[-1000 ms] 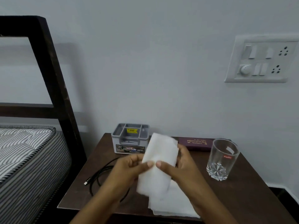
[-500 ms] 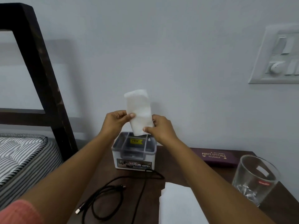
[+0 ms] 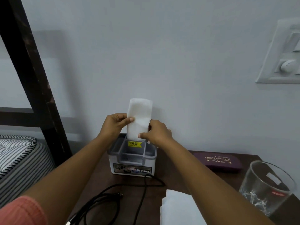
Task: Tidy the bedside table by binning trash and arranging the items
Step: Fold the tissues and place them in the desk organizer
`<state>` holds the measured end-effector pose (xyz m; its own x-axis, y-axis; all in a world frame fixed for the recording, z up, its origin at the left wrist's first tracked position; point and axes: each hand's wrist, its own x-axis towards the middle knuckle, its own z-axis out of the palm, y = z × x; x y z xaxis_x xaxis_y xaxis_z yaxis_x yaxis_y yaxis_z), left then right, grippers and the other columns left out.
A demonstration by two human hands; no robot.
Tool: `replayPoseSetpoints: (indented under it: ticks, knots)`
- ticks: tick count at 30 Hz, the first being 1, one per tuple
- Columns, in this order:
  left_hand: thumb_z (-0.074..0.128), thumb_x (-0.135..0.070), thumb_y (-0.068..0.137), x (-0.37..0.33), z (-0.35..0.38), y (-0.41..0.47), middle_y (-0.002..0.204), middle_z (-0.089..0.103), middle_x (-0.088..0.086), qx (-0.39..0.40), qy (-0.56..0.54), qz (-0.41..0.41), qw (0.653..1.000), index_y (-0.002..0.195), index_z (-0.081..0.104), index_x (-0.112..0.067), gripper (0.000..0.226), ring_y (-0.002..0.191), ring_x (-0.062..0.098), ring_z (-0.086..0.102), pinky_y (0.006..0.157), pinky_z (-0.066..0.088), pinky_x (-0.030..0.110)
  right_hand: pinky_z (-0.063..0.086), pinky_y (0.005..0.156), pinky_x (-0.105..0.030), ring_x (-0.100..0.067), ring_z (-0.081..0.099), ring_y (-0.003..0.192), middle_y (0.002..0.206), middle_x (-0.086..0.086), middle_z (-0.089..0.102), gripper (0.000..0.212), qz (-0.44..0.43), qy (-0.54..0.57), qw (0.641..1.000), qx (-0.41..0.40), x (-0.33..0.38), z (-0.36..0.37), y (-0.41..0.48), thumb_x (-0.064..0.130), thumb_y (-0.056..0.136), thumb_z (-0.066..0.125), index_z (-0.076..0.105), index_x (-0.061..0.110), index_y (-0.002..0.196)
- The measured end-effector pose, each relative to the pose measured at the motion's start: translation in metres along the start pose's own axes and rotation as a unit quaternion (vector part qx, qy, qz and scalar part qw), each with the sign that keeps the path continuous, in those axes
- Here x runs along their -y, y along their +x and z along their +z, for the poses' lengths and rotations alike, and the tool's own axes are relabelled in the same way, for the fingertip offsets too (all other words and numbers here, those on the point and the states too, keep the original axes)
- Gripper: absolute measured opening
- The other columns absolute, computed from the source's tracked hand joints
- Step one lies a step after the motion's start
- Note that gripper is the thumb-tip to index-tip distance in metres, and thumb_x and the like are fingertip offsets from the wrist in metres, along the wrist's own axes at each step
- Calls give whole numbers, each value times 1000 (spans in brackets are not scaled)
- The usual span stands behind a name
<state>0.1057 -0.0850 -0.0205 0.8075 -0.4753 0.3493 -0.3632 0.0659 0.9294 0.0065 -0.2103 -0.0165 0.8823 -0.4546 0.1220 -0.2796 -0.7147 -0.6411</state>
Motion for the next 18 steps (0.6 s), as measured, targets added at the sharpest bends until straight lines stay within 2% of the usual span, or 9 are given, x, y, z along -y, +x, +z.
replayPoseSetpoints:
  ticks: [5, 9, 12, 15, 18]
  knots:
    - [65, -12, 84, 9, -4, -5, 66, 72, -15, 22, 27, -13, 999, 79, 70, -14, 8, 67, -4, 67, 60, 51, 8, 30, 80, -35, -19, 58, 91, 87, 8, 62, 24, -6, -21, 1000, 18, -4, -4, -2, 38, 77, 69, 62, 28, 98]
    - [65, -11, 84, 12, -11, -4, 68, 74, -11, 38, 36, -29, 998, 79, 71, -12, 8, 68, 2, 68, 65, 55, 14, 40, 88, -38, -13, 59, 81, 88, 11, 65, 26, -15, 21, 1000, 9, 0, -10, -2, 44, 79, 65, 63, 30, 101]
    - [66, -12, 83, 15, -13, -5, 70, 74, -2, 63, 61, -46, 995, 78, 72, -5, 10, 68, 10, 68, 68, 56, 22, 43, 91, -40, -17, 63, 88, 92, 4, 71, 22, -3, 22, 1000, 15, -1, -7, -2, 41, 81, 63, 65, 26, 98]
    - [66, -11, 84, 16, -11, -8, 60, 71, -14, 102, 117, -38, 987, 73, 70, -16, 13, 59, -4, 63, 60, 51, 12, 42, 89, -39, -20, 63, 93, 95, 4, 69, 24, -3, 23, 1000, 8, -6, 0, -3, 43, 81, 63, 62, 26, 98]
    - [63, -5, 84, 14, -10, -6, 61, 71, -17, 81, 76, -32, 993, 79, 68, -16, 13, 61, -3, 66, 58, 51, 10, 44, 89, -41, -19, 64, 89, 92, 7, 67, 25, -8, 69, 997, -15, -7, 1, -3, 44, 79, 64, 61, 27, 96]
